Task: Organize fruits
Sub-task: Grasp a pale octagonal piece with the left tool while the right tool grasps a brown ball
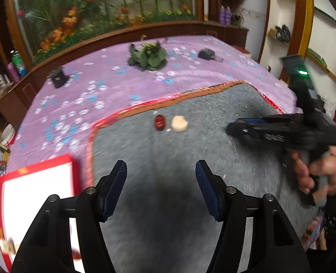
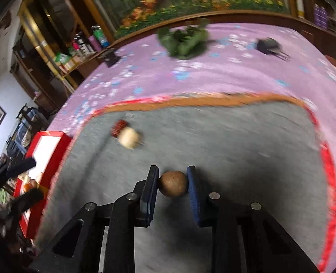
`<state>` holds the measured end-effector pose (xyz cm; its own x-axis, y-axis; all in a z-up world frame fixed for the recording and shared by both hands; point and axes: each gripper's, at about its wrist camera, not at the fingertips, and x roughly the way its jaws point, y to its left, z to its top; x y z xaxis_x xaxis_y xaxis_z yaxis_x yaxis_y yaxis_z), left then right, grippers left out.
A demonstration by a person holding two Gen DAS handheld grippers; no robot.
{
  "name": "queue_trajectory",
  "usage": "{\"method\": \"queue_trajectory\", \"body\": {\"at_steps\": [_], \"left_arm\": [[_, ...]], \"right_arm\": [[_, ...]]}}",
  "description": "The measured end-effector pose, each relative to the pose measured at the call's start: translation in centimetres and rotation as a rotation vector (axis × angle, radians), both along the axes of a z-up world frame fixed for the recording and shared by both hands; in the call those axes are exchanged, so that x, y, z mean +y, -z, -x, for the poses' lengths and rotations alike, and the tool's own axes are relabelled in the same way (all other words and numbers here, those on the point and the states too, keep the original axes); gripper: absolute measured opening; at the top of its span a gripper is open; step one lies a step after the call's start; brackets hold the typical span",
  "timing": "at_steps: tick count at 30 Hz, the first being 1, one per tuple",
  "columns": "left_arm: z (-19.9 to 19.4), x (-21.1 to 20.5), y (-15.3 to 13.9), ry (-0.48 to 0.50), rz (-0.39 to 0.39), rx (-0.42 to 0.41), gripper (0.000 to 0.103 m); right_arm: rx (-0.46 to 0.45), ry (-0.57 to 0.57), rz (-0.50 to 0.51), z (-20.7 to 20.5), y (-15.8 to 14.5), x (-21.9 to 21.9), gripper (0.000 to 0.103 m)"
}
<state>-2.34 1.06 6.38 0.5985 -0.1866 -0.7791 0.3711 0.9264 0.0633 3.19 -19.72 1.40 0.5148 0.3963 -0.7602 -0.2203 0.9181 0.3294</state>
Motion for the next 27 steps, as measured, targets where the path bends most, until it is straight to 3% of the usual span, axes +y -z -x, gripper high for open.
{"method": "queue_trajectory", "body": {"at_steps": [7, 12, 22, 27], "left_arm": [[-4.3, -4.2, 3.2, 0.071, 0.004, 0.1, 0.06], [-6.9, -4.8, 4.8, 0.074, 0.018, 0.163, 0.046], [-9.6, -5.1, 5.3, 0.074, 0.006, 0.148, 0.046], [-8.9, -5.7, 5.2, 0.091, -0.016, 0.112, 0.035]], "right_arm": [[-0.019, -0.016, -0.03, 0.3, 0.2, -0.8, 0.027], [0.026, 0.0, -0.115, 0.2, 0.5, -1.9, 0.027], [0.036, 0.006, -0.123, 0.4, 0.5, -1.9, 0.027], [0.017, -0.008, -0.075, 0.6, 0.4, -1.3, 0.027]]}}
